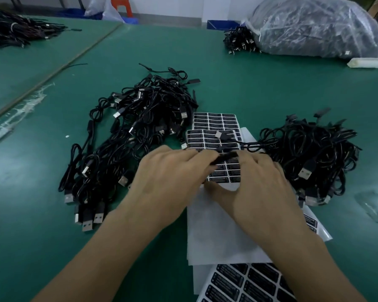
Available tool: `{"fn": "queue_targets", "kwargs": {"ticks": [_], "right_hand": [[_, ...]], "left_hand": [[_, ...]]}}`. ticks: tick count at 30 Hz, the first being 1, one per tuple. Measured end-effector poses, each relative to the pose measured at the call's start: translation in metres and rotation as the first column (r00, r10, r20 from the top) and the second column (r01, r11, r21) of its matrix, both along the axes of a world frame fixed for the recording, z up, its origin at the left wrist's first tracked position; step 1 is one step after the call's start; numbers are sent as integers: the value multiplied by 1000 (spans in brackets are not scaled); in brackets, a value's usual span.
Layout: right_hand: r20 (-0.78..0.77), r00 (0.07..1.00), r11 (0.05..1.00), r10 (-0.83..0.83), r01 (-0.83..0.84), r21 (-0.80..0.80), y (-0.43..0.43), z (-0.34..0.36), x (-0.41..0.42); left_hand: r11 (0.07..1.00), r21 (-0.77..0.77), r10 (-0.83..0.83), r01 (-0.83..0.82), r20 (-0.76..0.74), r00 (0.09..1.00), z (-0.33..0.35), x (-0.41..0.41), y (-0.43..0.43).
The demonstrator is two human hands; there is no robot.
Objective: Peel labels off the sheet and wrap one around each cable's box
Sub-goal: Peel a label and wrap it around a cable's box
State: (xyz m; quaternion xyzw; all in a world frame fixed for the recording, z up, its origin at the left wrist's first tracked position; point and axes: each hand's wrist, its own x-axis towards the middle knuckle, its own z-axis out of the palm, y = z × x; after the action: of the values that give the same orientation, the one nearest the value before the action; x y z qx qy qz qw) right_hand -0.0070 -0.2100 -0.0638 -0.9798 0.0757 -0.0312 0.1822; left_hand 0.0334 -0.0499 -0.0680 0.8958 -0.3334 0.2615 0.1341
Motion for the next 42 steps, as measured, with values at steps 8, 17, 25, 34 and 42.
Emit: {"fn": "queue_targets", "kwargs": {"ticks": [8,17,25,34,42], "right_hand": [[-7,1000,997,11,-10,76,-3,2,1],[24,999,995,31,-33,89,-7,-7,4],[155,984,989,85,-102,103,-8,-16,9],[283,904,873,321,-398,281,8,-18,8],[395,857,662,330,-508,551,13,-13,8]], "left_hand": [[944,23,328,-328,-102,939,-1,-3,0],[987,-108,102,-122,-178,979,1,-2,1],[819,-574,56,19,113,992,5,-1,4],[392,-911,-202,-131,-224,953,15,4,7],[266,-916,-372,-299,-384,845,11,8,8]]}}
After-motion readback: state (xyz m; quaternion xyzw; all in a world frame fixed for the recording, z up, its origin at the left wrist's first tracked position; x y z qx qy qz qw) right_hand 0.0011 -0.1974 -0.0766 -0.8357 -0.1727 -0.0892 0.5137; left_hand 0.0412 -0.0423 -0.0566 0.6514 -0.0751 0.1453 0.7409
